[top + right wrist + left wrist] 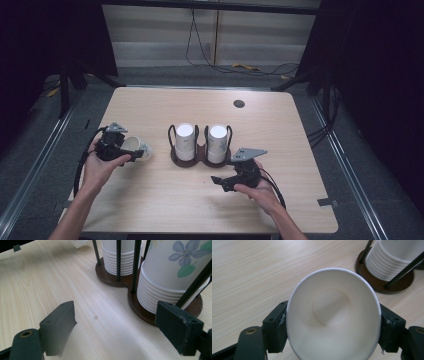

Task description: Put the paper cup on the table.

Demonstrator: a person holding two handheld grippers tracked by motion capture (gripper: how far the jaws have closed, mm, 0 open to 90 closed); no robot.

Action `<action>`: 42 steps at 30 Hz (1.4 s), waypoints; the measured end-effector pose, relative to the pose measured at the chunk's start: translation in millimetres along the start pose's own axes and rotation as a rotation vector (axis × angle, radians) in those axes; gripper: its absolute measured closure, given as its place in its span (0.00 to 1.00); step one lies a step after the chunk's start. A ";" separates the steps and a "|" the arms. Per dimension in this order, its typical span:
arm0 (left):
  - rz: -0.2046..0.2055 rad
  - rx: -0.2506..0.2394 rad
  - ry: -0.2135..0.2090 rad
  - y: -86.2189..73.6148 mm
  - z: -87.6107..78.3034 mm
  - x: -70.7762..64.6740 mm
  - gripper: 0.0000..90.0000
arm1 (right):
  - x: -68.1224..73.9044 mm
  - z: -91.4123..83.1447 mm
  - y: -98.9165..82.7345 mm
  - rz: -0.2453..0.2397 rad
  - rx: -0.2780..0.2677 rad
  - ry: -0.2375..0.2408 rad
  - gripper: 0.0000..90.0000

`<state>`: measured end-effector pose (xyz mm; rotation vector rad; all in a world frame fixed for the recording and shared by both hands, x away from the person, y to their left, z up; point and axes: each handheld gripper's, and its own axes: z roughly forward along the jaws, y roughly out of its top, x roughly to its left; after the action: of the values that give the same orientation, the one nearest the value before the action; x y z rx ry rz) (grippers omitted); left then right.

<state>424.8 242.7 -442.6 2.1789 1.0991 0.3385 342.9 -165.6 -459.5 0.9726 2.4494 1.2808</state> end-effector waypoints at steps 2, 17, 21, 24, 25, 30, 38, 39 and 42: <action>-0.002 0.025 0.003 0.7 -0.3 3.6 0.28 | 0.3 0.1 0.1 -0.003 -0.002 -0.001 0.18; -0.005 0.102 0.026 12.0 10.1 3.7 0.25 | 0.6 2.1 0.1 -0.005 0.004 0.000 0.18; -0.004 0.120 0.031 15.3 17.1 4.3 0.24 | 1.0 1.9 0.2 -0.005 0.004 0.003 0.18; -0.014 0.118 0.035 17.2 18.1 5.0 0.24 | 1.1 1.8 0.2 -0.006 0.004 0.005 0.18; -0.011 0.120 0.033 17.3 18.7 4.7 0.24 | 1.1 1.8 0.3 -0.007 0.003 0.005 0.19; -0.008 0.150 0.069 18.2 20.2 3.9 0.23 | 1.1 1.0 0.5 -0.005 0.003 0.004 0.19; -0.050 0.182 0.070 19.3 17.7 4.8 0.23 | 1.8 1.0 0.5 -0.006 0.002 0.004 0.19; -0.057 0.185 0.070 18.9 17.8 5.2 0.23 | 1.8 0.9 0.6 -0.006 0.001 0.004 0.18; -0.069 0.199 0.080 18.2 15.9 6.7 0.23 | 1.4 0.4 0.6 -0.006 0.000 0.003 0.18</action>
<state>448.0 233.1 -442.8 2.3099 1.2979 0.2987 342.3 -164.2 -459.2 0.9624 2.4528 1.2816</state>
